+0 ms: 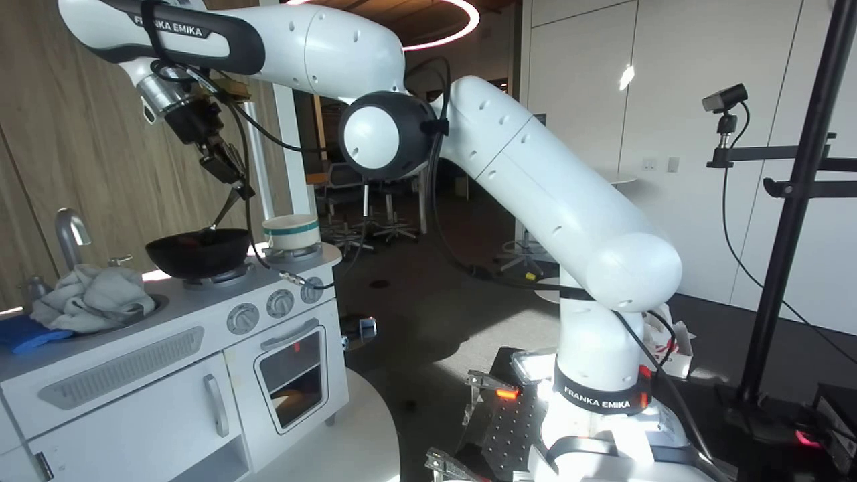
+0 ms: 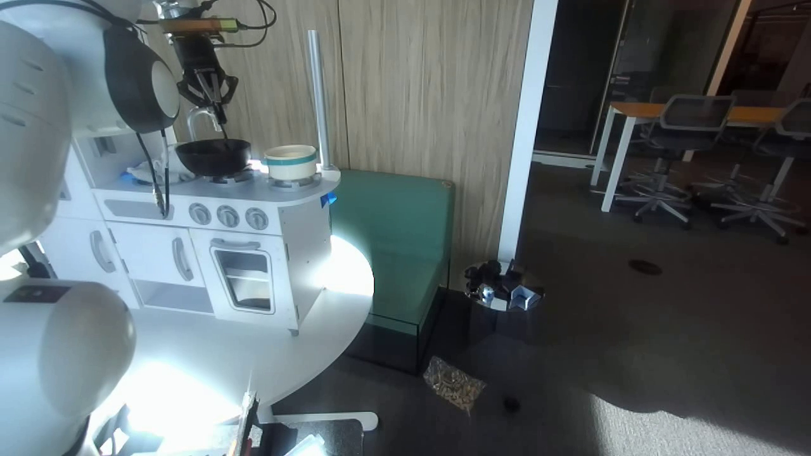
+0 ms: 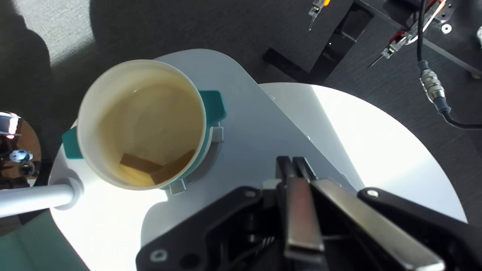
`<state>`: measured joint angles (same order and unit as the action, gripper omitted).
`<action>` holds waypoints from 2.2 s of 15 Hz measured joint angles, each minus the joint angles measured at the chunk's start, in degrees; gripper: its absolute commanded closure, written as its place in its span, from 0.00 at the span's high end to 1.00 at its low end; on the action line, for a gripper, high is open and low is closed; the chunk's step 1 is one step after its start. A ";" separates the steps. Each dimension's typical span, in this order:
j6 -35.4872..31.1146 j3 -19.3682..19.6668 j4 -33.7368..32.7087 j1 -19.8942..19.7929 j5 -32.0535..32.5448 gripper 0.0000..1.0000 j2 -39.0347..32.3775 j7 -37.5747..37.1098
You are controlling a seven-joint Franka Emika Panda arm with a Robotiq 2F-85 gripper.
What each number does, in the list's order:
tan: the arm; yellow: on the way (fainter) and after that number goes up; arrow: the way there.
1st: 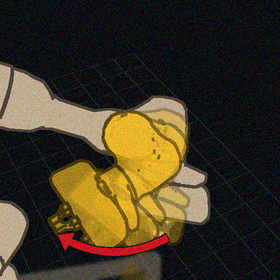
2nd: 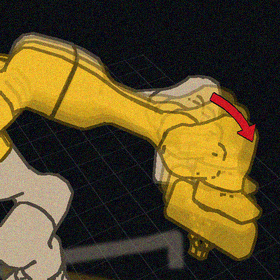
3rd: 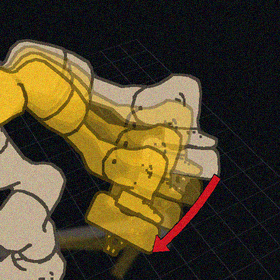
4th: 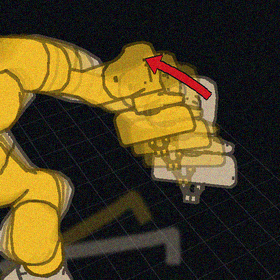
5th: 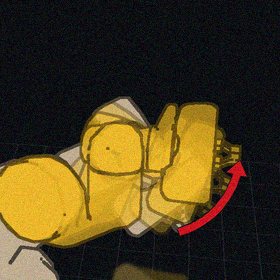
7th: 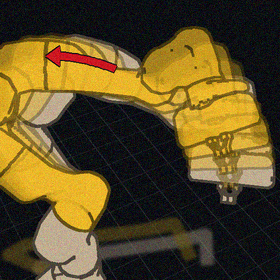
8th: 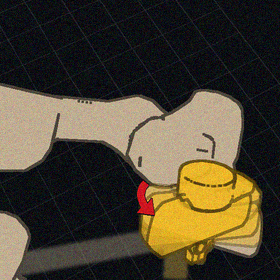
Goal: Pick the silver serving spoon from the sink and mix the contents of the black bowl
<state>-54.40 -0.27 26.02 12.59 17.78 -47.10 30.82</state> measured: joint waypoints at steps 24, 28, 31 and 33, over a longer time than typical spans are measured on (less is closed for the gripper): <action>2.06 5.23 0.55 20.31 19.78 0.01 -0.56 2.13; -2.16 4.90 0.07 21.78 20.71 0.01 0.03 3.29; -7.86 4.20 0.09 22.22 20.15 0.01 1.21 3.93; -10.16 3.57 0.09 21.94 18.32 0.01 1.66 4.16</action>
<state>-64.56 3.30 26.11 34.53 36.10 -45.44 34.98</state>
